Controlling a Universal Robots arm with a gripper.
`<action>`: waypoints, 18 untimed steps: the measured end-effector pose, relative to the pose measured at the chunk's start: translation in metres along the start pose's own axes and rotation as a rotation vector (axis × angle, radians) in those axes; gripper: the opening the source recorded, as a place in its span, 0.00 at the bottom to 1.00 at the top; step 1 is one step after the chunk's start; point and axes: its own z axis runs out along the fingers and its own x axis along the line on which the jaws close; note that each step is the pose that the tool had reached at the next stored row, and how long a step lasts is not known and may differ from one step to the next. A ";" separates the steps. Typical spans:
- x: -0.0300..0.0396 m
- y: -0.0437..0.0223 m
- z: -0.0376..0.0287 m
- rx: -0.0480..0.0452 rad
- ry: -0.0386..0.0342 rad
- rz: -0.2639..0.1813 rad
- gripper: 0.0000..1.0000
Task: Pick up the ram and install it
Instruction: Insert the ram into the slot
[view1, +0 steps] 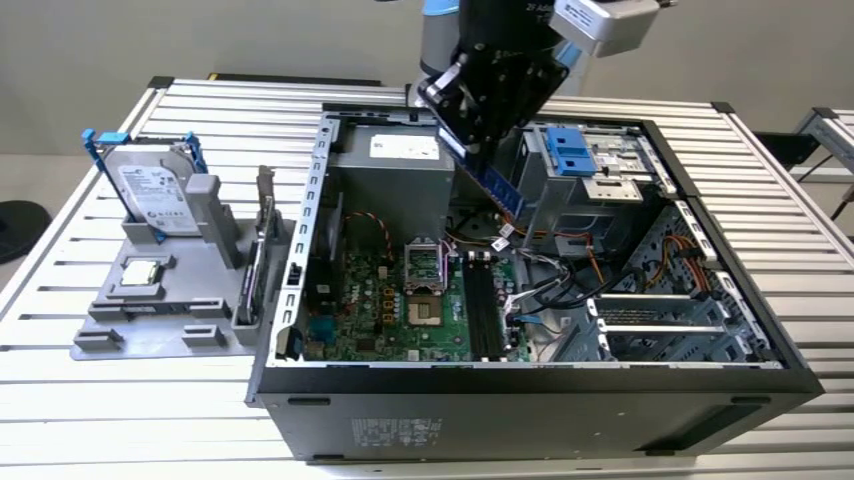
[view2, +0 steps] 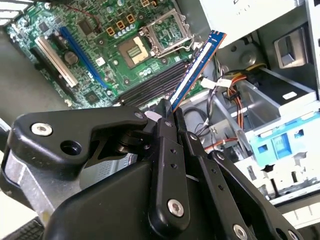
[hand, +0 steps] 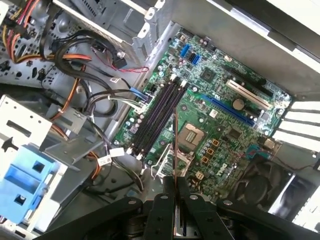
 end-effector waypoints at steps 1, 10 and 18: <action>0.0000 0.0000 0.0000 0.0002 0.0003 0.014 0.00; 0.0000 0.0000 0.0000 0.0017 0.0029 0.142 0.00; 0.0000 0.0000 0.0000 0.0030 0.0051 0.247 0.00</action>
